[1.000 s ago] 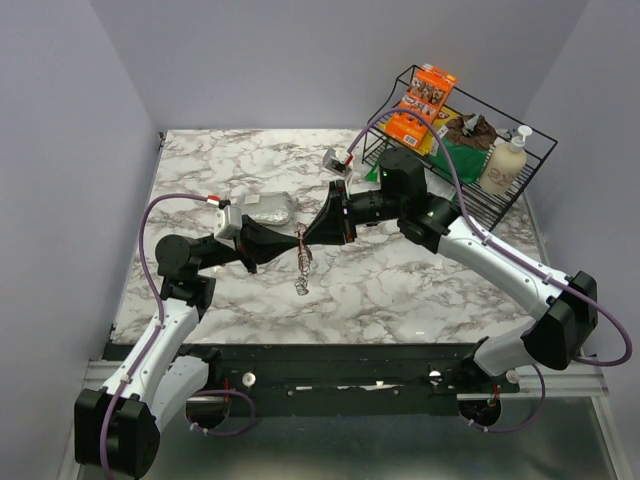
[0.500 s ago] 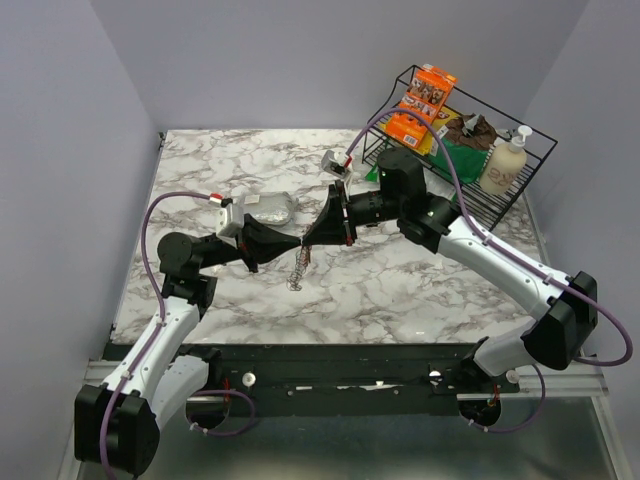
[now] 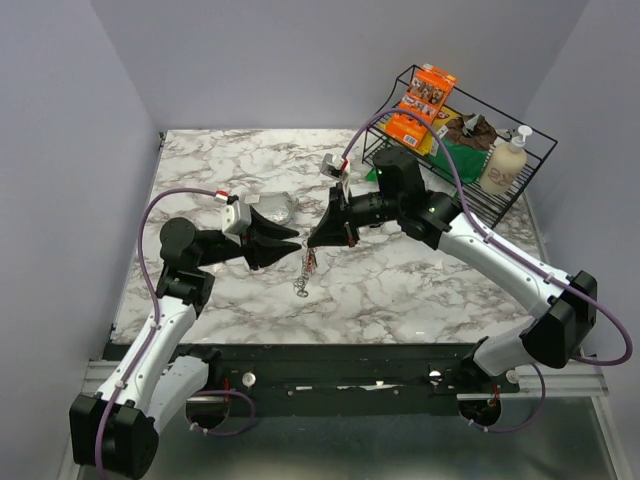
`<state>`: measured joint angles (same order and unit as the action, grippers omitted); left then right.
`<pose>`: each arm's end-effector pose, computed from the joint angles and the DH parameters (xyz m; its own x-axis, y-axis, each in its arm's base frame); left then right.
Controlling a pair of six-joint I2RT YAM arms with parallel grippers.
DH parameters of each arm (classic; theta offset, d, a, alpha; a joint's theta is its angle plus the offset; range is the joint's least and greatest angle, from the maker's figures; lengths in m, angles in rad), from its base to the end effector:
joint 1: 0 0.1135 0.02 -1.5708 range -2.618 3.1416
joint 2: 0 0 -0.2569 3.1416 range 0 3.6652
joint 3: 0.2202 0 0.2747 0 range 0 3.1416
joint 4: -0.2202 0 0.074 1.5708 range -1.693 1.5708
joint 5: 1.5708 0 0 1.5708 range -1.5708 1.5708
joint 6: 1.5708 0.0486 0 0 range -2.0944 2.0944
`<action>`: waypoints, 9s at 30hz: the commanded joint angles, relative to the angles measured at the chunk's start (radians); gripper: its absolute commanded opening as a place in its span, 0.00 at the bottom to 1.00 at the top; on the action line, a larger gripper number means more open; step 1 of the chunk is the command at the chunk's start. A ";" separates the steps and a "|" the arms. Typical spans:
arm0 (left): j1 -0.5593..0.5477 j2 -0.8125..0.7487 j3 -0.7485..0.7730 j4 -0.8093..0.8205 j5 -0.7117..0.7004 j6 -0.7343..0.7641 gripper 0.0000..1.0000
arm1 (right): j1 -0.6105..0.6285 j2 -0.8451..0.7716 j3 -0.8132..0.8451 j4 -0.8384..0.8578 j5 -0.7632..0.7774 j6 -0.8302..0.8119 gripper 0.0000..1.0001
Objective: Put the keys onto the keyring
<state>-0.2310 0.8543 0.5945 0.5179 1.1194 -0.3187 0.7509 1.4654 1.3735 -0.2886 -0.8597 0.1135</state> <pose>0.2020 -0.0924 0.3207 -0.0607 -0.1261 -0.9902 0.9770 0.1958 -0.0848 0.2407 0.2750 0.3649 -0.3784 -0.2521 -0.8906 -0.9227 0.0259 0.3847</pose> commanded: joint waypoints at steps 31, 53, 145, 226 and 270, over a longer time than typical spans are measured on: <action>-0.114 0.221 0.412 -0.886 0.195 0.607 0.38 | -0.002 0.042 0.118 -0.346 -0.064 -0.256 0.01; -0.169 0.278 0.450 -1.015 0.131 0.718 0.26 | -0.002 0.049 0.128 -0.343 -0.076 -0.252 0.01; -0.192 0.364 -0.048 1.108 -0.170 -0.625 0.00 | -0.167 -0.171 -0.182 0.241 -0.122 0.160 0.38; -0.214 0.292 0.453 -0.905 -0.124 0.571 0.47 | -0.124 0.019 -0.092 -0.256 -0.007 -0.209 0.01; -0.254 0.635 0.378 -0.943 -0.066 0.923 0.40 | -0.125 0.139 -0.280 -0.047 -0.027 -0.239 0.01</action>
<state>-0.4793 1.4616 0.9321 -0.3153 0.9894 0.4591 0.6266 1.6421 1.1000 -0.3748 -0.8196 -0.0971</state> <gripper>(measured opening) 0.402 0.014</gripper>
